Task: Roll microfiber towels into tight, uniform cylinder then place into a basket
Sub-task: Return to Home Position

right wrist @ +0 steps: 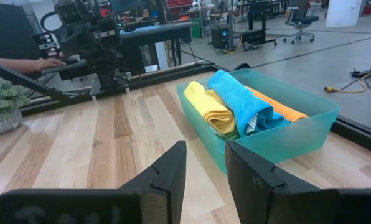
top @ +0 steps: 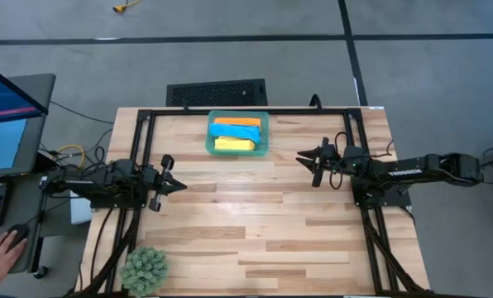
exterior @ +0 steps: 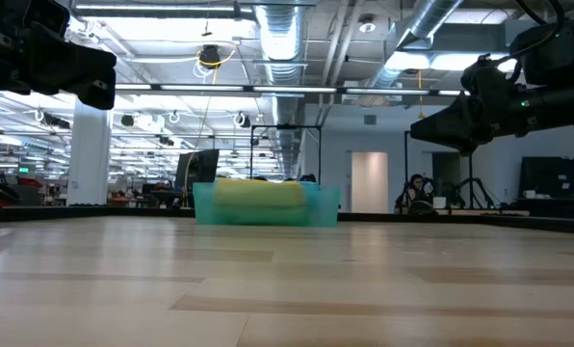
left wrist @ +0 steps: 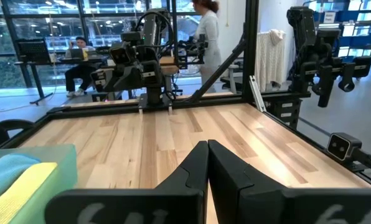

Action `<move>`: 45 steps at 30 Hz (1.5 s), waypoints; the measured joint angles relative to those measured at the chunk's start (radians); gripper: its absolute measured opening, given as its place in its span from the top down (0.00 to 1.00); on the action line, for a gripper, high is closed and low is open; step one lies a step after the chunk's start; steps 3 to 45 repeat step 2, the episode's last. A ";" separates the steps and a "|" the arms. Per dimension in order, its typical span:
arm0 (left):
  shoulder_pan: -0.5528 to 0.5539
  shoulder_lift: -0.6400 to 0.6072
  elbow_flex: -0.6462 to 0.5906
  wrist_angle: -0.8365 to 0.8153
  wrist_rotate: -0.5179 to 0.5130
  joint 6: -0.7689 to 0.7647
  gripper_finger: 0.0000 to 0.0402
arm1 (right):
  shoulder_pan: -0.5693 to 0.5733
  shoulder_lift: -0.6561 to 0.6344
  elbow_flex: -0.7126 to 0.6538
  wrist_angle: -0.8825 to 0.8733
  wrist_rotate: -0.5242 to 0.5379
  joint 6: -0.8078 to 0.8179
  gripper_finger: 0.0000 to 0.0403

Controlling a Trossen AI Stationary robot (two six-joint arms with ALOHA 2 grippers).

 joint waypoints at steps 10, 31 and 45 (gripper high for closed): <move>0.000 0.000 0.000 0.000 0.000 0.000 1.00 | 0.000 0.000 0.000 0.000 0.000 0.000 0.67; 0.000 0.000 0.000 0.000 0.000 0.000 1.00 | 0.000 0.000 0.000 0.000 0.000 0.000 0.67; 0.000 0.000 0.000 0.000 0.000 0.000 1.00 | 0.000 0.000 0.000 0.000 0.000 0.000 0.67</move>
